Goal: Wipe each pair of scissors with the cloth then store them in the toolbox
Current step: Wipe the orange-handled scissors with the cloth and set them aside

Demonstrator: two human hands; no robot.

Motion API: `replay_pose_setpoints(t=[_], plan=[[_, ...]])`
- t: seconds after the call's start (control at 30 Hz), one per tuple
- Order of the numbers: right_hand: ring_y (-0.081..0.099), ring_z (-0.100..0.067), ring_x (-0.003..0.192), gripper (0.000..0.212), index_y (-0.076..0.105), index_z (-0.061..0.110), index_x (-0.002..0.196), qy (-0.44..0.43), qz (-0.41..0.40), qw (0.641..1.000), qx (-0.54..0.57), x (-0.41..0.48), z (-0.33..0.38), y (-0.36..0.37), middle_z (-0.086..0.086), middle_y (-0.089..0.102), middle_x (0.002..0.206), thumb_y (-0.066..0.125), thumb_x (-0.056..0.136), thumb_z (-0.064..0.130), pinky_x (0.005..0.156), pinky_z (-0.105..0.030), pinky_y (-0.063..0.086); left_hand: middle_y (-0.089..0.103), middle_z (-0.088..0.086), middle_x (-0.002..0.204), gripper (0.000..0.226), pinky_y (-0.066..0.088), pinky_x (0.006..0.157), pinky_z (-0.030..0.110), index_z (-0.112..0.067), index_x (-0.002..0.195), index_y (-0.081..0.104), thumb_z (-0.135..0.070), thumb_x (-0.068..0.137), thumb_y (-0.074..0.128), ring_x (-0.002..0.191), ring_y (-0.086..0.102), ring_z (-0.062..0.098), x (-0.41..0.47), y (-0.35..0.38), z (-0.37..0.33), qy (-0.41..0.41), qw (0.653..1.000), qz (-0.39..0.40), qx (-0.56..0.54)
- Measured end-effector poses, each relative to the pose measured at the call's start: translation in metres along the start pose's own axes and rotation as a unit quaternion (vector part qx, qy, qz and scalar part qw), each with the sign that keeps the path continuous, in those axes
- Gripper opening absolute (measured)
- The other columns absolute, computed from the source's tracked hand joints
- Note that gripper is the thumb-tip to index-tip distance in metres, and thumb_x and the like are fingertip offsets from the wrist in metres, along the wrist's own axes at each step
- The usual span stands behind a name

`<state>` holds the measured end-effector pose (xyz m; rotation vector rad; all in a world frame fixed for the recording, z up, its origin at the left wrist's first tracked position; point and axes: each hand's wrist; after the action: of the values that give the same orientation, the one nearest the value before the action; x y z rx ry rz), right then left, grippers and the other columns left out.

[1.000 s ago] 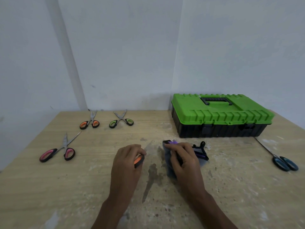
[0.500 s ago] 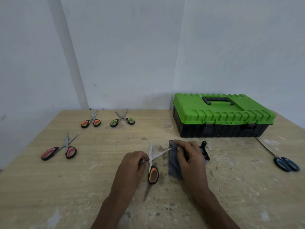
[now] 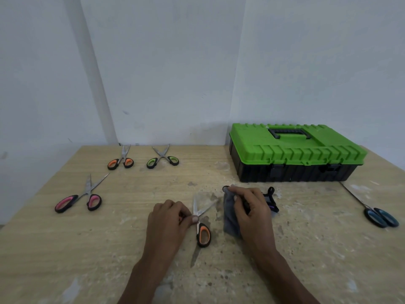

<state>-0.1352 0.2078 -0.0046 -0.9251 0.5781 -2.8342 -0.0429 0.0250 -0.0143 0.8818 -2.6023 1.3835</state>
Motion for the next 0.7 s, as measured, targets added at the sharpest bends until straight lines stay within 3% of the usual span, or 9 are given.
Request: replay_pose_setpoints(t=[0.2, 0.33, 0.47, 0.6, 0.7], plan=[[0.061, -0.007, 0.097, 0.029, 0.071, 0.019, 0.114, -0.002, 0.001, 1.000, 0.009, 0.000, 0.001, -0.001, 0.011, 0.058, 0.108, 0.055, 0.098, 0.001, 0.080, -0.018, 0.048, 0.061, -0.011, 0.088, 0.017, 0.048, 0.080, 0.033, -0.026, 0.080, 0.067, -0.039, 0.088, 0.074, 0.090, 0.056, 0.011, -0.001, -0.005, -0.006, -0.036, 0.997, 0.039, -0.058], [0.061, -0.008, 0.100, 0.029, 0.071, 0.017, 0.115, -0.007, 0.002, 1.000, 0.011, 0.000, 0.002, -0.001, 0.008, 0.059, 0.108, 0.056, 0.097, 0.000, 0.083, -0.018, 0.049, 0.063, -0.010, 0.088, 0.014, 0.050, 0.076, 0.032, -0.026, 0.084, 0.065, -0.036, 0.093, 0.069, 0.086, 0.058, 0.008, -0.003, -0.005, -0.010, -0.052, 0.992, 0.011, -0.118], [0.061, -0.008, 0.099, 0.028, 0.071, 0.016, 0.114, -0.012, 0.002, 1.000, 0.013, 0.001, 0.003, -0.001, 0.007, 0.059, 0.107, 0.056, 0.097, 0.000, 0.083, -0.018, 0.048, 0.068, -0.003, 0.077, 0.010, 0.045, 0.063, 0.022, -0.022, 0.091, 0.062, -0.029, 0.098, 0.065, 0.066, 0.061, 0.003, -0.001, -0.010, -0.012, -0.101, 0.965, 0.009, -0.241], [0.061, -0.010, 0.094, 0.029, 0.072, 0.018, 0.113, -0.012, 0.009, 1.000, 0.016, 0.000, 0.004, 0.000, 0.008, 0.059, 0.106, 0.055, 0.097, 0.000, 0.080, -0.018, 0.047, 0.075, -0.003, 0.079, 0.005, 0.049, 0.063, 0.012, -0.020, 0.099, 0.069, -0.023, 0.097, 0.067, 0.067, 0.067, 0.003, 0.001, -0.013, -0.013, -0.127, 0.935, 0.017, -0.330], [0.061, -0.011, 0.095, 0.029, 0.072, 0.019, 0.113, -0.011, 0.018, 1.000, 0.021, -0.001, 0.005, 0.000, 0.009, 0.058, 0.106, 0.055, 0.097, 0.000, 0.080, -0.019, 0.047, 0.075, -0.003, 0.080, 0.008, 0.049, 0.062, 0.013, -0.017, 0.099, 0.074, -0.022, 0.096, 0.068, 0.067, 0.067, 0.003, 0.001, -0.015, -0.013, -0.129, 0.922, 0.022, -0.365]])
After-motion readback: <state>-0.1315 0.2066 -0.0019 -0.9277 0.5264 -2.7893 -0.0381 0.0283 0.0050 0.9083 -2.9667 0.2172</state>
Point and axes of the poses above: each hand's wrist, its own x-axis towards the middle knuckle, its own y-axis out of the palm, z = x × y
